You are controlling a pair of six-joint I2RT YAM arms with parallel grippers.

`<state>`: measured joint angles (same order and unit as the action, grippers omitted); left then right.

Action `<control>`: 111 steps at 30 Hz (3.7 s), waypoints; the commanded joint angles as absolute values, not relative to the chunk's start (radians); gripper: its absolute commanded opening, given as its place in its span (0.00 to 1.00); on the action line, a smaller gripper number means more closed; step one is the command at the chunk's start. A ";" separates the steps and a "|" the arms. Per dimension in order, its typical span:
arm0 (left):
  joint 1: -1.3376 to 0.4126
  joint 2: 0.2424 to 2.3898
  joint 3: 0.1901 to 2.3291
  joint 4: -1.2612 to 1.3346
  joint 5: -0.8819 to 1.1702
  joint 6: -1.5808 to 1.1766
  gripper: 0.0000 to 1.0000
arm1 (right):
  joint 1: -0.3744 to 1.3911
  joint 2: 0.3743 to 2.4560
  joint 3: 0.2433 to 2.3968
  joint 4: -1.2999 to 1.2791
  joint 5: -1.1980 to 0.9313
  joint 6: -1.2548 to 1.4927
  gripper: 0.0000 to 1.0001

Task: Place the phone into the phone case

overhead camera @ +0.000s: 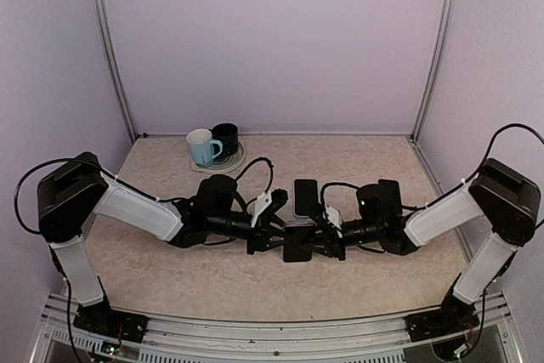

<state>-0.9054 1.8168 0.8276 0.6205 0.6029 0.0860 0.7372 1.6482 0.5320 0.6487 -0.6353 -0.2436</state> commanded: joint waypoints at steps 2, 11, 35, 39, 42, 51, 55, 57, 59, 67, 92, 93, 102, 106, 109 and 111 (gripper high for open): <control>-0.929 1.839 0.868 0.620 0.617 0.090 0.27 | 0.739 1.676 0.559 0.701 -0.619 -0.236 0.29; -0.934 1.838 0.867 0.599 0.588 0.096 0.00 | 0.739 1.664 0.573 0.696 -0.623 -0.238 0.23; -0.972 1.540 0.887 0.539 0.562 0.005 0.00 | 0.793 1.403 0.580 0.420 -0.704 -0.250 0.41; -0.973 1.532 0.881 0.535 0.547 -0.021 0.00 | 0.793 1.385 0.581 0.420 -0.730 -0.237 0.17; -0.977 1.521 0.874 0.534 0.542 -0.024 0.00 | 0.795 1.362 0.586 0.420 -0.740 -0.207 0.09; -0.989 1.485 0.845 0.545 0.511 -0.014 0.58 | 0.796 1.271 0.637 0.419 -0.798 -0.117 0.00; -0.991 1.450 0.791 0.564 0.492 0.036 0.81 | 0.796 1.230 0.661 0.419 -0.804 -0.087 0.00; -0.995 1.439 0.744 0.612 0.472 0.053 0.83 | 0.795 1.210 0.661 0.446 -0.805 -0.070 0.00; -0.999 1.443 0.718 0.672 0.464 0.058 0.82 | 0.796 1.204 0.645 0.498 -0.797 -0.041 0.00; -1.007 1.519 0.758 0.744 0.512 0.005 0.55 | 0.796 1.229 0.634 0.494 -0.812 -0.009 0.00; -1.035 1.600 0.796 0.901 0.585 -0.027 0.43 | 0.798 1.129 0.644 0.766 -0.853 0.124 0.00; -1.037 1.605 0.798 0.905 0.582 -0.032 0.44 | 0.797 1.128 0.646 0.768 -0.854 0.124 0.00; -1.042 1.600 0.826 0.898 0.554 -0.041 0.00 | 0.797 1.138 0.633 0.761 -0.851 0.121 0.00; -1.047 1.594 0.817 0.904 0.551 -0.043 0.00 | 0.798 1.136 0.616 0.755 -0.837 0.120 0.00; -1.048 1.584 0.810 0.899 0.557 -0.043 0.05 | 0.797 1.128 0.615 0.729 -0.829 0.099 0.00; -1.048 1.577 0.810 0.876 0.552 -0.039 0.37 | 0.796 1.121 0.620 0.698 -0.829 0.080 0.00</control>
<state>-1.0332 1.5970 0.7868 0.8879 0.5396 -0.0246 0.7891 1.1488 0.6155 0.7013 -0.8265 0.1211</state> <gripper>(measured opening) 0.131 0.082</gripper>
